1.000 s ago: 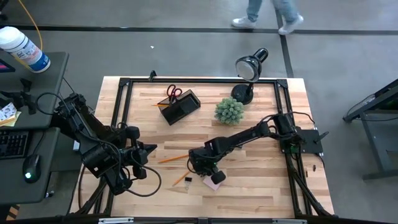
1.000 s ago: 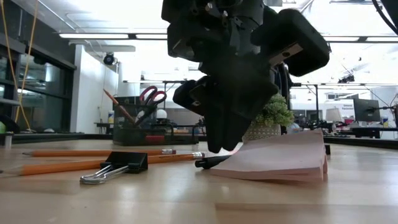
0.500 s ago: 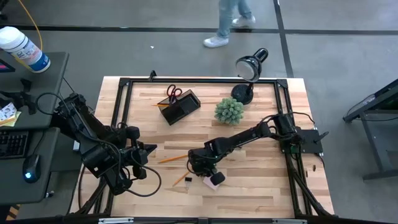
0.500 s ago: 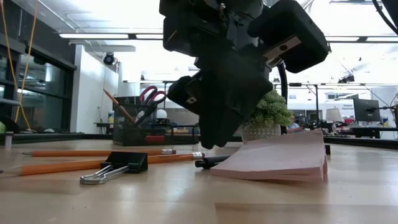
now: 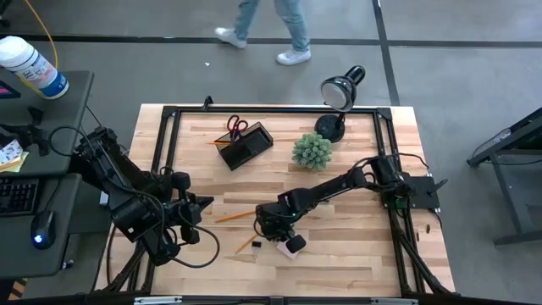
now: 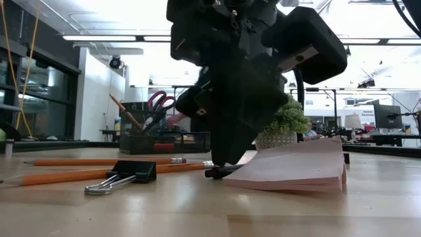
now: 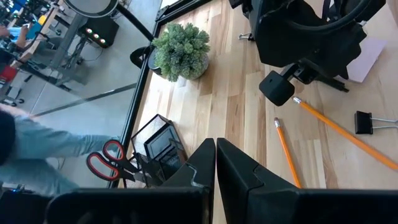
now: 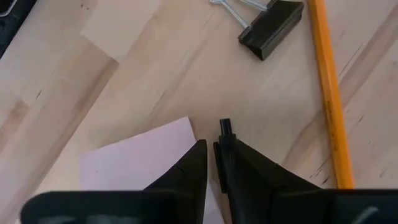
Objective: Pick and place office supplies into organizer
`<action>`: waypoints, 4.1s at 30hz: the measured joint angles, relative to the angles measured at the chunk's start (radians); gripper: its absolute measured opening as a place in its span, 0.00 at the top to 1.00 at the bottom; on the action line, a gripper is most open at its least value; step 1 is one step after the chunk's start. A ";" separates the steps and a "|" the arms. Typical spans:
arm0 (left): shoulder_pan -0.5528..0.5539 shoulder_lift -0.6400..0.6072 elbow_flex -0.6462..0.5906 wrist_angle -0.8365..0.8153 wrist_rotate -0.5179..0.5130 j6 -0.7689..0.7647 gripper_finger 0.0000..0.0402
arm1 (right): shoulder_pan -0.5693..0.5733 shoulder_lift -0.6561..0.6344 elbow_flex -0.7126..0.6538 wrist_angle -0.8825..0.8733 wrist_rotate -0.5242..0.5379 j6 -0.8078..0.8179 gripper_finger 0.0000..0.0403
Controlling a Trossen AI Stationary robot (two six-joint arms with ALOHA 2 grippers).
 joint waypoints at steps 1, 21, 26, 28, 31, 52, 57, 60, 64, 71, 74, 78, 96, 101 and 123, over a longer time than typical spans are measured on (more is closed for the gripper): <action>0.000 0.000 0.000 0.000 0.000 0.000 0.99 | 0.001 0.001 0.000 0.000 -0.001 0.000 0.83; 0.000 0.000 0.000 0.000 0.008 -0.001 0.99 | 0.003 0.035 0.002 0.013 -0.003 -0.010 0.84; 0.000 0.000 0.000 0.000 0.008 -0.001 0.99 | 0.003 0.035 0.002 0.013 0.002 -0.017 0.91; 0.000 0.000 0.000 0.000 0.008 -0.001 0.99 | 0.003 0.035 0.002 0.014 0.002 -0.017 0.95; 0.000 0.000 0.000 0.000 0.008 -0.001 0.99 | 0.003 0.035 0.002 0.018 0.002 -0.018 0.97; 0.000 0.000 0.000 -0.010 0.102 0.001 0.99 | -0.002 0.024 0.097 -0.083 0.079 -0.040 0.97; -0.001 -0.001 0.000 -0.012 0.133 0.002 0.99 | -0.015 0.022 0.177 -0.150 0.117 -0.076 0.97; -0.009 -0.001 0.000 -0.012 0.178 0.006 0.99 | -0.032 0.022 0.233 -0.167 0.165 -0.095 0.97; -0.043 -0.001 0.000 -0.012 0.183 0.000 0.99 | -0.072 0.022 0.313 -0.168 0.245 -0.116 0.97; -0.081 -0.001 0.000 -0.009 0.179 -0.033 0.99 | -0.191 0.022 0.454 -0.053 0.369 -0.165 0.97; -0.081 -0.001 0.000 -0.009 0.175 -0.052 0.99 | -0.253 0.020 0.492 0.029 0.373 -0.167 0.97; -0.080 -0.001 0.000 -0.008 0.165 -0.057 0.99 | -0.334 0.020 0.515 0.164 0.372 -0.119 0.97; -0.079 0.000 0.000 -0.003 0.130 -0.083 0.99 | -0.524 0.166 0.510 0.786 0.258 0.437 0.96; -0.079 0.000 0.000 -0.004 0.124 -0.083 0.99 | -0.523 0.222 0.510 0.862 0.255 0.472 0.96; -0.079 0.000 0.000 -0.003 0.121 -0.083 0.99 | -0.570 0.340 0.510 1.115 0.152 0.529 0.96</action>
